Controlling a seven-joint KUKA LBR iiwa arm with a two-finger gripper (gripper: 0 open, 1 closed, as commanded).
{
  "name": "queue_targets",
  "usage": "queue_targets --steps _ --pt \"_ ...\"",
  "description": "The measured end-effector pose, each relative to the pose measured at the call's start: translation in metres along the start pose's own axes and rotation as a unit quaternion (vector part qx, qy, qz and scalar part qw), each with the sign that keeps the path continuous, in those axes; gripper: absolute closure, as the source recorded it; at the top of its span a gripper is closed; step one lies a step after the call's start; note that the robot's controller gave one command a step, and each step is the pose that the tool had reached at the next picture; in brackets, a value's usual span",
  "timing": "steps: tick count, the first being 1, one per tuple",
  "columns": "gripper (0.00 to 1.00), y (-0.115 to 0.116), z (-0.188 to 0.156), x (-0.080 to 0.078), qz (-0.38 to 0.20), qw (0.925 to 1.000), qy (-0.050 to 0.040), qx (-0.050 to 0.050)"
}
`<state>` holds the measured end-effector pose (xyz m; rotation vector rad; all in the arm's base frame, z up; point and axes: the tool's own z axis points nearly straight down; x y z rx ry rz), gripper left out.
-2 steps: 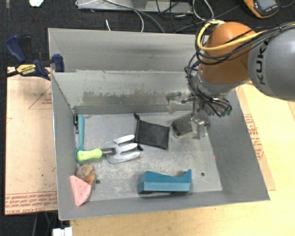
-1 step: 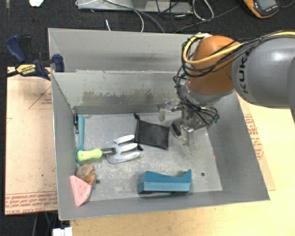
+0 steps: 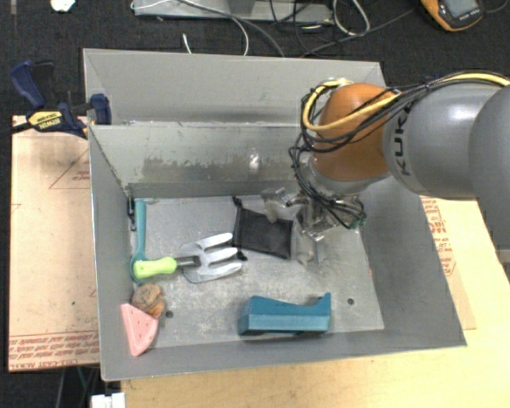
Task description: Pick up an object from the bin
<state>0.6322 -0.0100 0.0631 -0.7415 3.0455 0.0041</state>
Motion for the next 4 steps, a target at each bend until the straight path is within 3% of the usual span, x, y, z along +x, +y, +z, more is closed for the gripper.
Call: queue_targets --steps 1,2,3,4 --pt "1.00 0.0184 -0.0075 -0.0078 -0.026 0.9997 -0.0003 -0.001" --pt "0.00 0.0187 -0.0071 -0.0077 -0.026 0.9997 -0.0008 -0.002" --pt "1.00 0.0184 -0.0082 -0.0079 -0.026 0.9997 -0.0005 -0.002" --pt "1.00 0.0184 -0.0082 -0.0079 -0.026 0.9997 -0.0005 -0.002"
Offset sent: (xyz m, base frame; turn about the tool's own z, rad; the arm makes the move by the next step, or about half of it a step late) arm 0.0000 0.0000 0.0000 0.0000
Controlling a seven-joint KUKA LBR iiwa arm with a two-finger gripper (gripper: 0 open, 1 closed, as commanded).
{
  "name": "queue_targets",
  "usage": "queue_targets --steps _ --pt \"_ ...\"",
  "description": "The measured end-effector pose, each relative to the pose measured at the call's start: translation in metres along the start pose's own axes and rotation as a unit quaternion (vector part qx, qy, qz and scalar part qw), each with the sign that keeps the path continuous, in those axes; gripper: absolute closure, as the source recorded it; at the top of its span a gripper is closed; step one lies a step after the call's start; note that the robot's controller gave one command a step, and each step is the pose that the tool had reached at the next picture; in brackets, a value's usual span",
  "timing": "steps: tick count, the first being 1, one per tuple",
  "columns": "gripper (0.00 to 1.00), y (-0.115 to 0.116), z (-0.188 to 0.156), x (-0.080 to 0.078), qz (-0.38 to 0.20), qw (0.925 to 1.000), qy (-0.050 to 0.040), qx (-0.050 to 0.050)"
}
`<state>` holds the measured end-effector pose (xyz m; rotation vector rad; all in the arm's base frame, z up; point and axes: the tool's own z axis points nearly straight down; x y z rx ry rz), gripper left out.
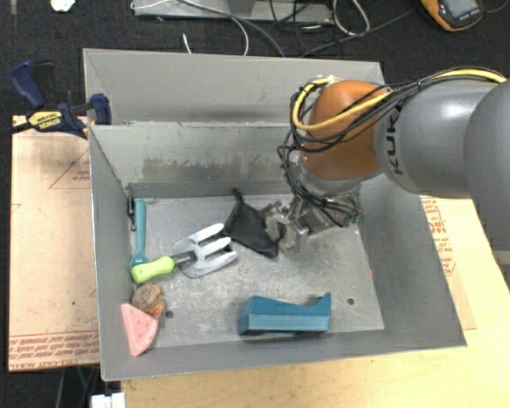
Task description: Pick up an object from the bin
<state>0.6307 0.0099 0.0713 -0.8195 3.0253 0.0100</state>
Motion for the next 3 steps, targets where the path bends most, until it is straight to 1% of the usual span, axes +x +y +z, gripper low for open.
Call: queue_targets --steps 1,2,3 --pt "1.00 0.003 -0.036 0.007 -0.001 1.0000 0.0032 -0.002" --pt "1.00 0.041 -0.095 -0.007 -0.087 0.9962 0.0020 -0.003" --pt "1.00 0.025 -0.169 0.004 -0.062 0.9981 0.0012 -0.002"
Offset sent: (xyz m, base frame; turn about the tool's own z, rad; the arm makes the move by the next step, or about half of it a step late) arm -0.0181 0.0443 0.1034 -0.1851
